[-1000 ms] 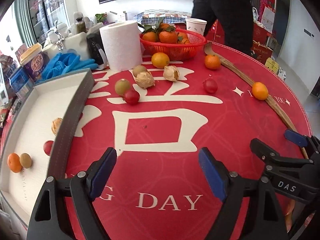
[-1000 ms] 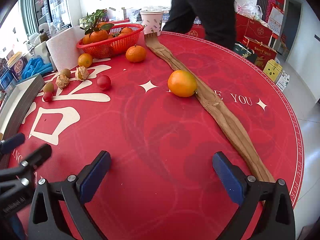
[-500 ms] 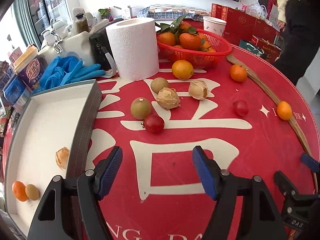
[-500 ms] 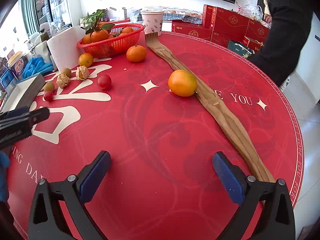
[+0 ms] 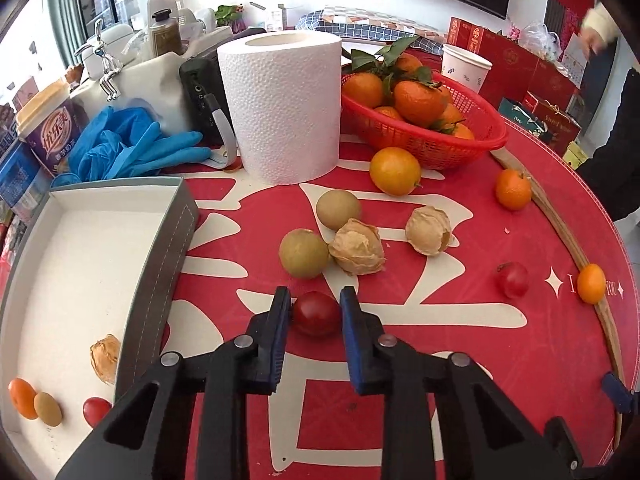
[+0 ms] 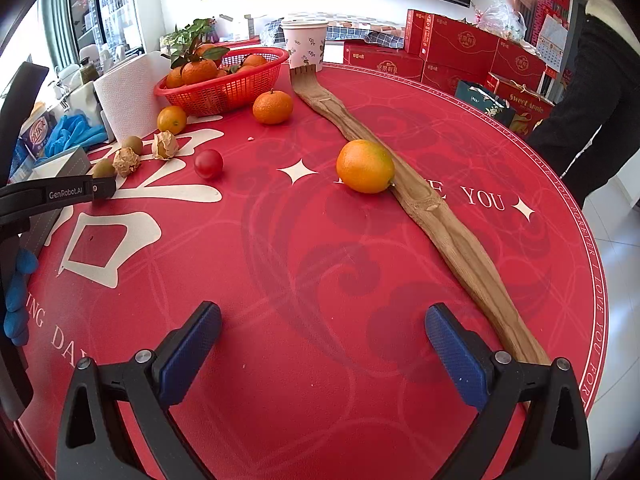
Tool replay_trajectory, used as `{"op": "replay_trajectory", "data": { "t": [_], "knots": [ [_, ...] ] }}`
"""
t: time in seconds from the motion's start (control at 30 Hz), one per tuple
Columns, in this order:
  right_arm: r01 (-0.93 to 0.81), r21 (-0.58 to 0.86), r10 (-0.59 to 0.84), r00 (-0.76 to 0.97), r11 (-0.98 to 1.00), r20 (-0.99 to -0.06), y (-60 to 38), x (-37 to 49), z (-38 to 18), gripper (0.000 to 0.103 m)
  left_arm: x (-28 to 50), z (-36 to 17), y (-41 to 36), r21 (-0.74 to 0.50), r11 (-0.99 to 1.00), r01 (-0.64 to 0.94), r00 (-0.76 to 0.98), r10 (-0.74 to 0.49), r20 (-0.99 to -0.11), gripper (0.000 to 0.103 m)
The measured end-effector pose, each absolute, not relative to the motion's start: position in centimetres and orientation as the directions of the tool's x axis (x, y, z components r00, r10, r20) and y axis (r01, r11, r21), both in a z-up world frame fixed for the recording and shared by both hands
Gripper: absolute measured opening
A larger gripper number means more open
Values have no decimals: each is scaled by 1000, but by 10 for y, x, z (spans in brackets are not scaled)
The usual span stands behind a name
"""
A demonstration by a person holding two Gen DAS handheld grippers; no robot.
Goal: Organize fruits
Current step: 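Grasp a red tomato on the tablecloth with the left gripper, then grasp the large orange on the tablecloth with the right gripper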
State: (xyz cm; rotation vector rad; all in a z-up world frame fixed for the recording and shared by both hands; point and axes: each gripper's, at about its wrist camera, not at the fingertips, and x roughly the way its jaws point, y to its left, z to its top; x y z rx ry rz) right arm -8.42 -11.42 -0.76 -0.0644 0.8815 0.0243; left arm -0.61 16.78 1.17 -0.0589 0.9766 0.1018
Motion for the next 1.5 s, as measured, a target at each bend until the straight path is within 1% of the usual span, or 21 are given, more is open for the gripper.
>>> {"op": "replay_trajectory", "data": {
  "t": [0.2,0.37,0.53,0.67,0.77,0.83,0.93,1.1,1.23,1.27,1.3,1.33,1.37,1.4,1.43,1.47,1.5],
  "knots": [
    [-49,-47,-5,636,998,-772,-114,-84,-8,103,-36,13,169,-1,996,-88,567,49,-822,27],
    [-49,-46,-4,636,998,-772,-114,-84,-8,103,-66,12,160,58,996,-72,588,89,-804,27],
    [-50,-46,-4,636,998,-772,-114,-84,-8,103,-77,10,155,73,996,-53,609,90,-788,27],
    [-54,-47,-2,636,997,-772,-114,-85,-8,103,-80,9,159,43,998,-49,625,64,-778,27],
    [-59,-51,-1,636,997,-772,-113,-85,-8,103,-80,10,167,-16,999,-46,625,16,-780,28],
    [-65,-48,3,622,997,-783,-113,-84,-7,103,-82,10,167,-19,999,-37,626,9,-780,28],
    [-64,-4,37,623,998,-781,-120,-79,1,103,-84,10,170,-43,999,-29,629,-15,-778,28],
    [-12,-51,-30,672,999,-740,-125,-48,25,103,-84,10,171,-47,998,-29,629,-18,-777,28],
    [-8,-103,-71,675,995,-734,-119,-18,26,102,-85,10,173,-55,998,-29,630,-24,-776,28],
    [-12,-101,-67,669,995,-741,-119,-12,25,100,-85,10,174,-55,998,-29,630,-24,-776,28],
    [-16,-98,-63,662,995,-746,-118,-6,22,88,-85,10,173,-53,998,-29,630,-23,-776,28],
    [-21,-96,-60,653,995,-755,-117,0,18,83,-85,10,173,-52,998,-29,630,-22,-776,28],
    [-24,-95,-58,641,995,-765,-116,4,15,73,-86,10,173,-49,998,-29,630,-20,-776,28],
    [-21,-99,-63,633,995,-772,-116,6,12,69,-85,10,172,-47,998,-29,630,-19,-776,28],
    [-15,-133,-92,644,991,-759,-113,5,12,63,-85,10,172,-49,998,-28,630,-20,-776,28],
    [-12,-172,-123,649,985,-751,-109,4,11,50,-86,10,173,-53,998,-28,631,-23,-776,28],
    [-11,-197,-142,654,980,-743,-107,2,11,39,-85,10,173,-56,998,-28,631,-26,-776,28]
  ]
}}
